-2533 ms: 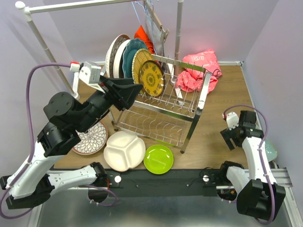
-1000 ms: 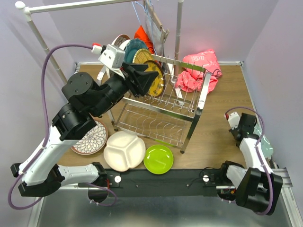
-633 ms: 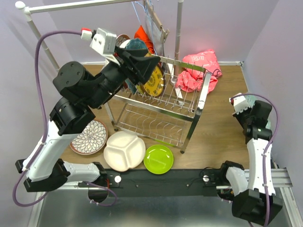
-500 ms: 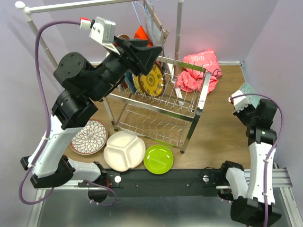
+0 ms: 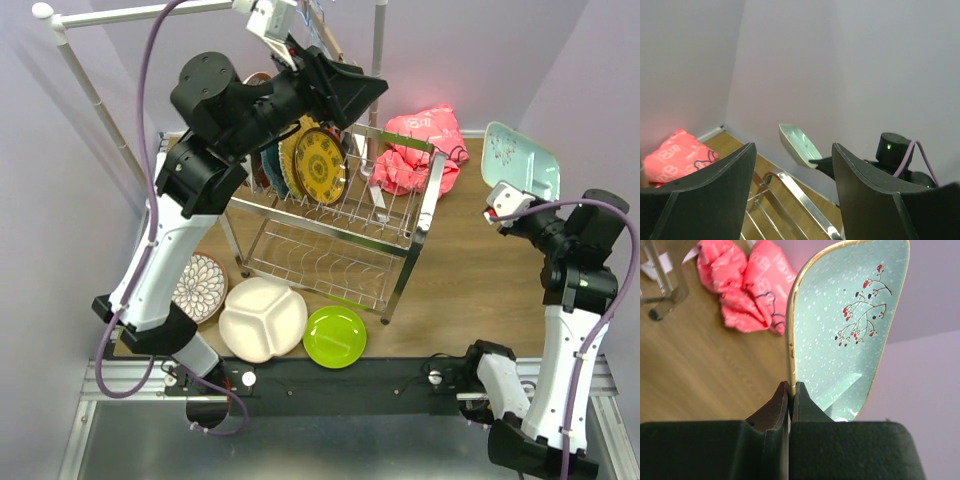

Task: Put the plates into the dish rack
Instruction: Grab a plate with the right arm, then pass the plate from the right arm to the left

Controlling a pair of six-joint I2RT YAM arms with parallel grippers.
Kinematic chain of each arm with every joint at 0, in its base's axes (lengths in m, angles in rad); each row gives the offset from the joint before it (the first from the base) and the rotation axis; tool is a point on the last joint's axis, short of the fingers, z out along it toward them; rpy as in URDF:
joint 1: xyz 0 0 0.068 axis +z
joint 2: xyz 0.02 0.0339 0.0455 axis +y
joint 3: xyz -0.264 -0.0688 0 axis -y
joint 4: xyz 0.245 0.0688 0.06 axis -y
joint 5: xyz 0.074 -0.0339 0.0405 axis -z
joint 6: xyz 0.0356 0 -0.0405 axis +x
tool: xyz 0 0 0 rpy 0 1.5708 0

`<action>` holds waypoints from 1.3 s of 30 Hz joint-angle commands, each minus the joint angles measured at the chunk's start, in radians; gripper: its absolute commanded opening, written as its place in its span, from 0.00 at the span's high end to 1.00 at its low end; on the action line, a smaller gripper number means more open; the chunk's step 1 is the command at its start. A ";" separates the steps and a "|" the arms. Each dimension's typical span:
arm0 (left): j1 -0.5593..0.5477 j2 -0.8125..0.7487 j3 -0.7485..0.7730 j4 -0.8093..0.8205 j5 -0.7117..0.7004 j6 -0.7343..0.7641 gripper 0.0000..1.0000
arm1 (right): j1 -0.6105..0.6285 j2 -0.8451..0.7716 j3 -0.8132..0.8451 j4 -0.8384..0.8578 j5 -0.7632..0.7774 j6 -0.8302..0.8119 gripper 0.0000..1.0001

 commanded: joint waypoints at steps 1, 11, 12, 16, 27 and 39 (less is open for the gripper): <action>0.002 0.055 0.062 -0.039 0.147 -0.068 0.28 | 0.000 0.020 0.156 0.150 -0.114 -0.035 0.99; 0.002 0.141 0.142 -0.115 0.123 -0.111 0.24 | -0.001 0.038 0.258 0.216 -0.310 -0.041 0.99; 0.002 0.146 0.142 -0.122 0.118 -0.116 0.24 | 0.000 0.043 0.267 0.219 -0.322 -0.046 0.99; -0.009 0.155 0.138 -0.148 0.099 -0.136 0.23 | 0.000 0.069 0.311 0.220 -0.382 -0.079 0.99; -0.067 0.195 0.140 -0.171 0.044 -0.218 0.18 | 0.000 0.135 0.361 0.219 -0.533 -0.190 0.99; -0.125 0.256 0.172 -0.108 0.015 -0.355 0.17 | 0.000 0.193 0.420 0.061 -0.599 -0.423 0.99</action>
